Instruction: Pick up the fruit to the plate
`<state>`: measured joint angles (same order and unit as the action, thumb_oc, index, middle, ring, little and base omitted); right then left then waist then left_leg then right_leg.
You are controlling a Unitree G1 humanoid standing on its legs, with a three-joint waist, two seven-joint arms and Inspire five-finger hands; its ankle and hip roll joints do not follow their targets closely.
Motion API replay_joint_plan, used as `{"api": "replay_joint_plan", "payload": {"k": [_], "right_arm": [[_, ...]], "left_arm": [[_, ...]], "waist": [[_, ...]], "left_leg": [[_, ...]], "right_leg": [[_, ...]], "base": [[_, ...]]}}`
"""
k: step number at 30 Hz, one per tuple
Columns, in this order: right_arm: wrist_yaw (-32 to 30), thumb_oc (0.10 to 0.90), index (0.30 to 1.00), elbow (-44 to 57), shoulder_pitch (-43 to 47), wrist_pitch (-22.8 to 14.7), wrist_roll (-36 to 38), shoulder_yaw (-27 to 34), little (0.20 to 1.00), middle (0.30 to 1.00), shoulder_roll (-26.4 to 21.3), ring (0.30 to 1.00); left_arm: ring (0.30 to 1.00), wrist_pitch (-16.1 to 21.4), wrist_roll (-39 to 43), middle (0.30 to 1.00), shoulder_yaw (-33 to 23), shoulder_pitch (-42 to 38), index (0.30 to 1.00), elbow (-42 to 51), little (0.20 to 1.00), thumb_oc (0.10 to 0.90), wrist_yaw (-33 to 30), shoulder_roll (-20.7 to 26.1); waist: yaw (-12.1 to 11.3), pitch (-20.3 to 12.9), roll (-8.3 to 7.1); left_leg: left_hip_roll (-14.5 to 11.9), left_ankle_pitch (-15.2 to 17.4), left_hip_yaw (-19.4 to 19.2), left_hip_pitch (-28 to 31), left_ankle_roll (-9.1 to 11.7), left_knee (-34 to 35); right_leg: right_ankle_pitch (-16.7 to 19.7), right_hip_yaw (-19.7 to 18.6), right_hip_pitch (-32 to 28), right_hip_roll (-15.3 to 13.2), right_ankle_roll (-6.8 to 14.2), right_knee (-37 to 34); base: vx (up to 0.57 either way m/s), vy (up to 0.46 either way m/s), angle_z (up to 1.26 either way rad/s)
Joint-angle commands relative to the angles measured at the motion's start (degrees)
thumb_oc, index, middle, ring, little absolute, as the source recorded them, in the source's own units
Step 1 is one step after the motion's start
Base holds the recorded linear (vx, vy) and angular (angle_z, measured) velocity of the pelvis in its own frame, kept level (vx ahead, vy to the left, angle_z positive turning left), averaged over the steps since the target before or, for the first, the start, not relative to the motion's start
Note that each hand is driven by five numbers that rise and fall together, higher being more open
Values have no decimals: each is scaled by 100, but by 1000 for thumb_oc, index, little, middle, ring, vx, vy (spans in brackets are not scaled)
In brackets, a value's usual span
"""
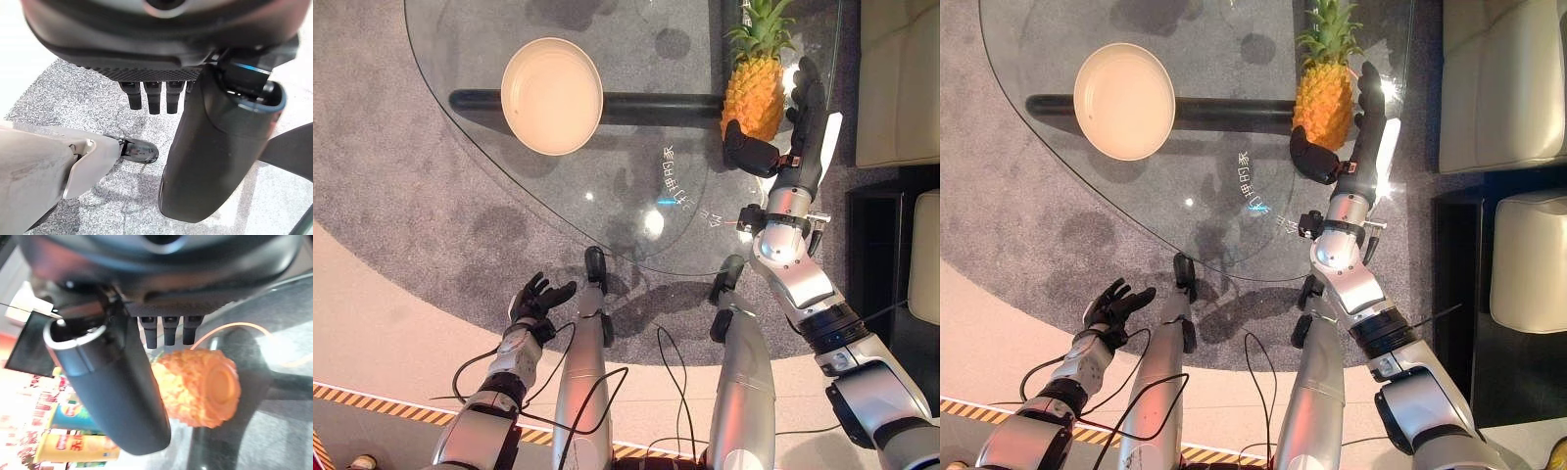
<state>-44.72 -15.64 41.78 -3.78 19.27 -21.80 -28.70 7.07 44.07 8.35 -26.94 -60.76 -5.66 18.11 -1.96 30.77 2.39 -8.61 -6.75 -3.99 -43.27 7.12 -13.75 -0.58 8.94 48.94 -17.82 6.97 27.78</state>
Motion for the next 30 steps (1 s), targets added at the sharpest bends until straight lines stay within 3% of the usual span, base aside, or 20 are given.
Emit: {"api": "replay_joint_plan", "payload": {"k": [1,17,18,21,23,24,30], "right_arm": [[-90,800,900,167,422,-220,130,42,900,900,-148,900],[-375,800,900,-410,845,-117,722,58,900,900,-23,900],[-368,800,900,-421,785,-131,730,45,900,900,4,900],[-352,800,900,-404,808,-113,722,44,900,900,17,900],[-351,800,900,-392,888,-106,705,40,900,900,16,900],[-364,800,900,-378,831,-95,695,18,900,900,46,900],[-349,800,900,-378,879,-43,794,13,900,900,96,900]], "left_arm": [[900,123,-97,900,145,292,900,-194,900,800,-18,126],[900,105,-74,900,286,280,900,-210,900,800,49,106],[900,102,-88,900,320,348,900,-199,900,800,30,80],[900,86,-83,900,344,362,900,-177,900,800,18,64],[900,72,-76,900,332,298,900,-166,900,800,20,70],[900,69,-79,900,367,368,900,-161,900,800,21,57],[900,89,-90,900,397,414,900,-122,900,800,21,8]], "waist": [[18,-97,202],[-101,-97,292],[-108,-97,299],[-111,-97,315],[-110,-97,318],[-121,-97,325],[-146,-97,336]], "left_leg": [[-91,198,89,-202,61,-381],[-62,205,123,-234,45,-413],[-71,367,130,-81,79,-442],[-60,367,132,-70,76,-438],[-45,202,124,-229,42,-412],[-54,363,131,-85,77,-445],[-56,354,140,-113,73,-459]], "right_leg": [[259,84,-84,-34,155,-453],[260,100,-27,-84,145,-366],[95,64,-151,-79,204,-291],[90,55,-151,-82,204,-279],[258,83,-14,-89,147,-342],[93,49,-130,-89,209,-263],[88,53,-110,-94,205,-239]], "base": [[0,0,0],[5,0,0],[76,3,1],[17,11,6],[-24,8,3],[73,-6,-2],[6,1,0]]}}
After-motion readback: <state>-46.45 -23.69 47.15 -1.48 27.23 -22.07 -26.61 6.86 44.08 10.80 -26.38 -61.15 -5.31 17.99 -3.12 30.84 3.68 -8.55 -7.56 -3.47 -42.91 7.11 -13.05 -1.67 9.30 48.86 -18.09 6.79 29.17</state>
